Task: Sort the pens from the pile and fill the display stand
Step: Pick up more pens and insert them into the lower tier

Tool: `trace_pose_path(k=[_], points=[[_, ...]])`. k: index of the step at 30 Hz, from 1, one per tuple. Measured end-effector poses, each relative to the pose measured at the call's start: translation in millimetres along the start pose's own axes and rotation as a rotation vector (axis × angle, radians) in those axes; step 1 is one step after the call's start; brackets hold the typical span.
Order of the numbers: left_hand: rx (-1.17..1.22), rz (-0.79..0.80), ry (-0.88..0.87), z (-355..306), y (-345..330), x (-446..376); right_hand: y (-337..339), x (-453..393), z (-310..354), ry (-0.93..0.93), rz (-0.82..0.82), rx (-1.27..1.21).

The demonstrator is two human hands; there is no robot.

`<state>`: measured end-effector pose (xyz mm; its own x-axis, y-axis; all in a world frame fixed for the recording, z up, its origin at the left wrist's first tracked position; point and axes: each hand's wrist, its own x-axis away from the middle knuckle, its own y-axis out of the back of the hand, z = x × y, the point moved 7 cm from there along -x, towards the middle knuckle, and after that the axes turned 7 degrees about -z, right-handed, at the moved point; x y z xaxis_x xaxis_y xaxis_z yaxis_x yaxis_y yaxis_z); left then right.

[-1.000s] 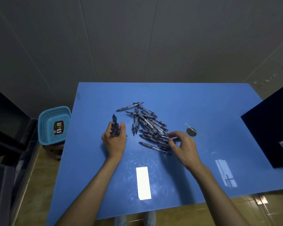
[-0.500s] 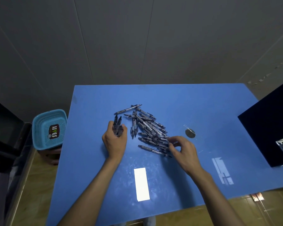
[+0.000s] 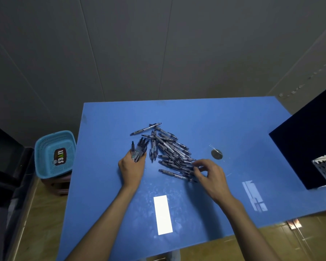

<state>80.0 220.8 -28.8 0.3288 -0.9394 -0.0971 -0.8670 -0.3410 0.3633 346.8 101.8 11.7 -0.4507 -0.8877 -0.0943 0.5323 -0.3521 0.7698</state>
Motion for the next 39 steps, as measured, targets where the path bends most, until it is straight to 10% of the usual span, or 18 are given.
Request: trace_pose_path(k=[23, 39], points=[[0.321, 0.858, -0.184, -216.8, -123.3, 167.7, 239.4, 47.9, -66.6, -0.103, -0.425, -0.033], [0.317, 0.892, -0.101, -295.6, -205.5, 411.9, 417.7, 142.7, -236.4, -0.095, -0.477, -0.087]])
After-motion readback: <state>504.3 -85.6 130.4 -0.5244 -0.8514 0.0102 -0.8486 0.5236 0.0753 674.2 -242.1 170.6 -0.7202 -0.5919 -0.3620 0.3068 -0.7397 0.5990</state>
